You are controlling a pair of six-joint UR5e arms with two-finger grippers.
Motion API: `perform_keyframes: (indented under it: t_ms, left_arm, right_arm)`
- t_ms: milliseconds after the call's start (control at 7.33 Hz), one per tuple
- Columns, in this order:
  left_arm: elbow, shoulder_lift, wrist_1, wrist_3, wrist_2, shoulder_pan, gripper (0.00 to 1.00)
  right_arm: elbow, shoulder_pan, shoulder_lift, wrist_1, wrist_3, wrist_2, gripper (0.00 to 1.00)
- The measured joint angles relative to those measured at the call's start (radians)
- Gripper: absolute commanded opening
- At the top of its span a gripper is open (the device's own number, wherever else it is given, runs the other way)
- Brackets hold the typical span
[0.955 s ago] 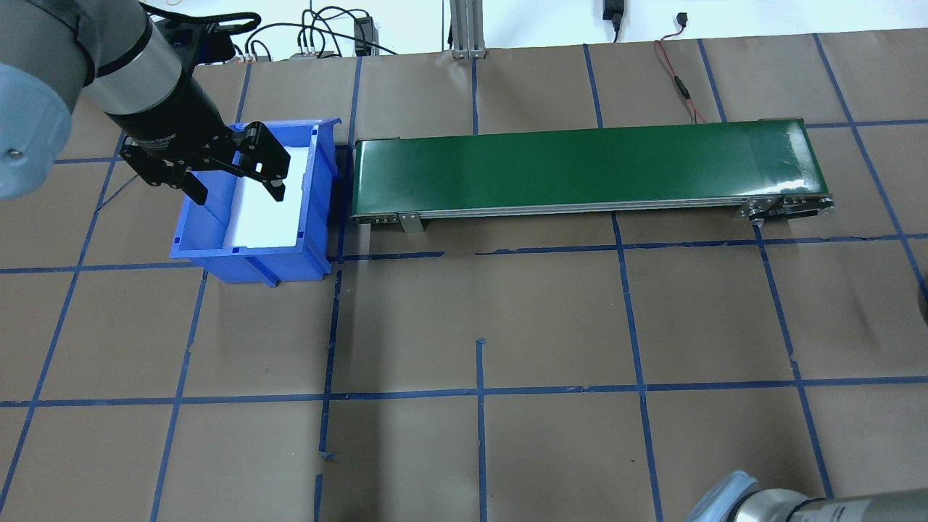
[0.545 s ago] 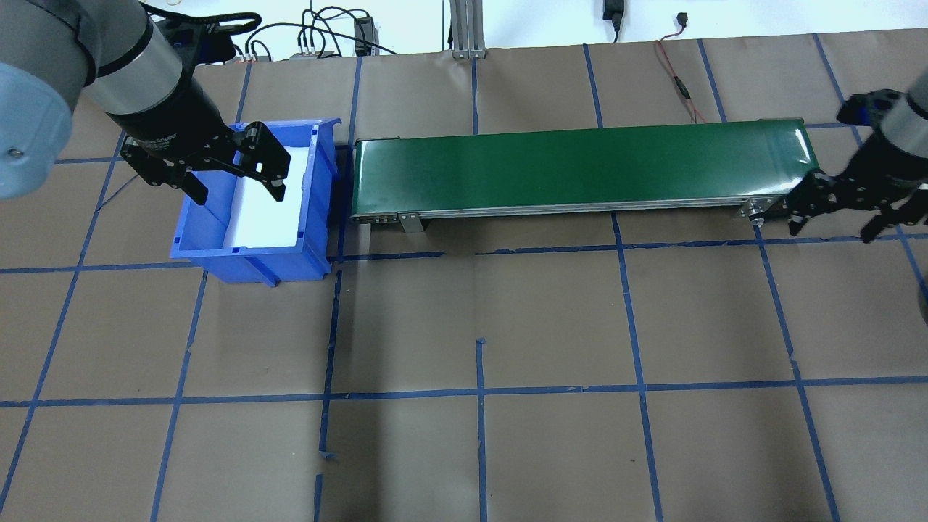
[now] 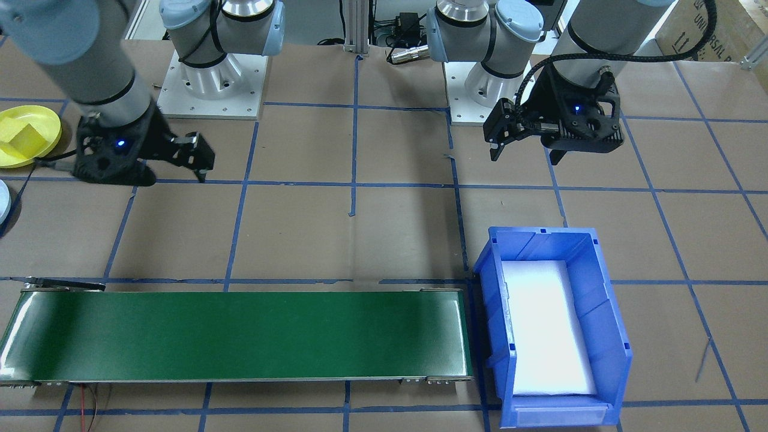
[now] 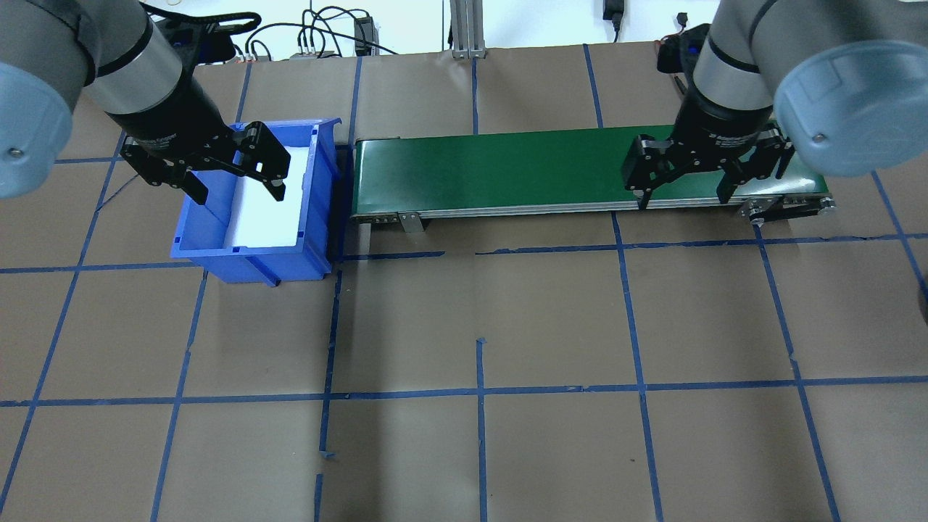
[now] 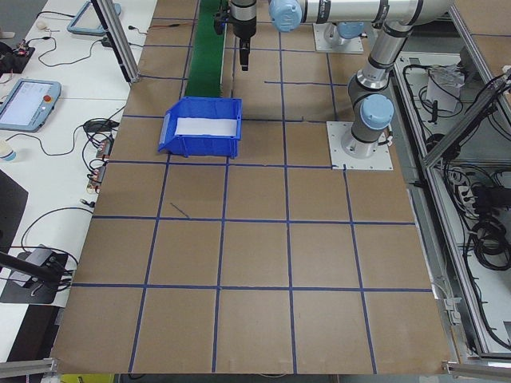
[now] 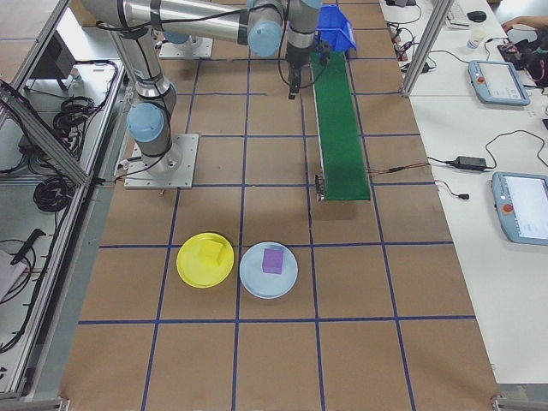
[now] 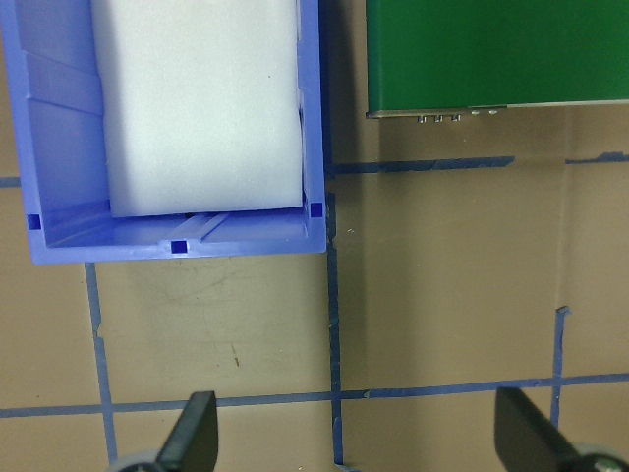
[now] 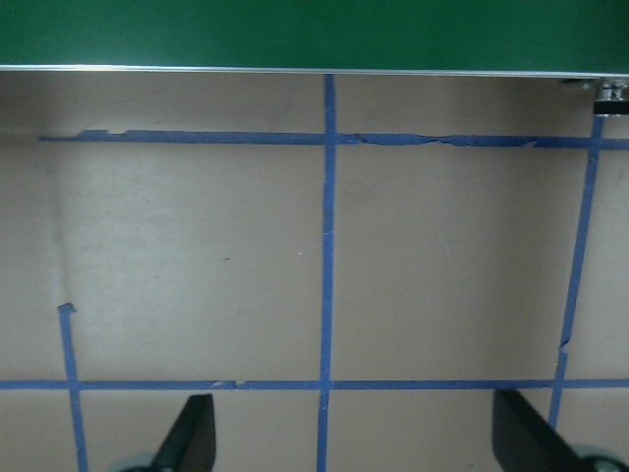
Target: Move block left to right into plate
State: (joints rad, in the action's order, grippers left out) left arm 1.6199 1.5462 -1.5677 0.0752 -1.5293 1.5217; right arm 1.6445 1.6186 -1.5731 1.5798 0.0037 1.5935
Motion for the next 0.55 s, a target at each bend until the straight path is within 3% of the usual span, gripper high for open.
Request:
perform_keyframes:
  t_ms: [545]
  left_arm:
    - [0.0, 0.0, -0.001, 0.0, 0.0, 0.0, 1.0]
  right_arm:
    - [-0.066, 0.042, 0.01, -0.051, 0.014, -0.031, 1.0]
